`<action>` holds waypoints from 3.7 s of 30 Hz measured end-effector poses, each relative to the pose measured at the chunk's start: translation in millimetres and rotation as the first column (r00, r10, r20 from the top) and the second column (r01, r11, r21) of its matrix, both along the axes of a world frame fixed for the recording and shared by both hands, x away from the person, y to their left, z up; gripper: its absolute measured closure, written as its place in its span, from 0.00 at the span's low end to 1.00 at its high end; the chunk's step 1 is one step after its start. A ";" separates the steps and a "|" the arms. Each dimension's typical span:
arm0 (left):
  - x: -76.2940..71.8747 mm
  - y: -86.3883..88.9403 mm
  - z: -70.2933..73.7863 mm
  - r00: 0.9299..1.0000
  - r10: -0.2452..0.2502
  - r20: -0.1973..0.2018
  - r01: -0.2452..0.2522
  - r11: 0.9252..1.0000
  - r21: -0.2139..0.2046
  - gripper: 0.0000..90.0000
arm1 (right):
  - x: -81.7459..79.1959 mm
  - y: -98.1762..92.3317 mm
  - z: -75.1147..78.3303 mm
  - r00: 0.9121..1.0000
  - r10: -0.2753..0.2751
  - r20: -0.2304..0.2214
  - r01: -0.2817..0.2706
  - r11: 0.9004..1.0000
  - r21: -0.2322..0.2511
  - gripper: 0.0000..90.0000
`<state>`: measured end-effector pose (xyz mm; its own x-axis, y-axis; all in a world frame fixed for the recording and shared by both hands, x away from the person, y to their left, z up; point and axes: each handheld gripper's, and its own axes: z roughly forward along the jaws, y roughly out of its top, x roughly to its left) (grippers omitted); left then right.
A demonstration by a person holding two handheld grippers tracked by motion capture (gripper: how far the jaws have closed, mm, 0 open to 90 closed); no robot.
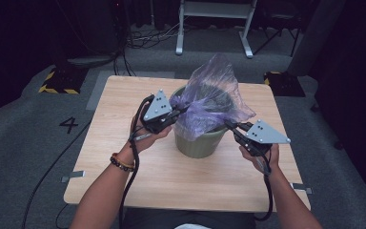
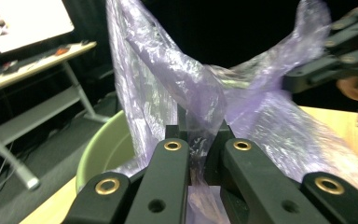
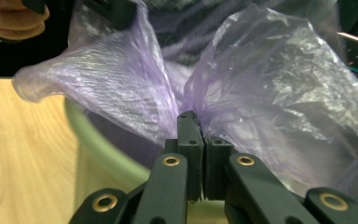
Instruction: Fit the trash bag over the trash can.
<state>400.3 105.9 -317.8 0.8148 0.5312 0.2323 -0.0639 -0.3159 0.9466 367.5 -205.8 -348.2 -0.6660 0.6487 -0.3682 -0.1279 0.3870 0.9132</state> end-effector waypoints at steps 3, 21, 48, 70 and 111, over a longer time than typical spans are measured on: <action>-11.2 11.4 -12.5 1.000 -0.011 0.014 0.011 1.000 -0.010 0.98 | -6.4 -3.4 -8.1 0.999 0.028 -0.037 -0.028 1.000 0.014 0.99; -23.4 27.4 -59.0 0.999 -0.033 -0.040 0.033 0.999 -0.008 0.96 | -13.0 -66.8 -40.7 0.963 0.037 -0.267 0.012 0.984 0.179 0.38; -15.0 45.1 -51.2 0.993 0.020 -0.113 -0.024 0.999 -0.035 0.32 | 63.5 -62.0 23.6 0.960 -0.009 -0.280 0.062 0.982 0.180 0.88; 0.3 33.4 23.6 0.997 0.072 -0.037 -0.071 0.997 0.041 0.82 | 52.6 -49.4 39.2 0.976 -0.104 -0.193 0.125 0.987 0.098 1.00; -41.7 40.5 11.5 0.997 -0.058 -0.055 0.060 0.997 0.042 0.18 | 46.9 -70.7 11.6 0.943 -0.177 -0.283 0.215 0.971 0.108 1.00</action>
<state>358.6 146.4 -306.4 0.8563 0.4722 0.2091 -0.0328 -0.3544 0.9345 414.4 -276.6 -336.6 -0.5827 0.8074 -0.0928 0.1955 0.2501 0.9483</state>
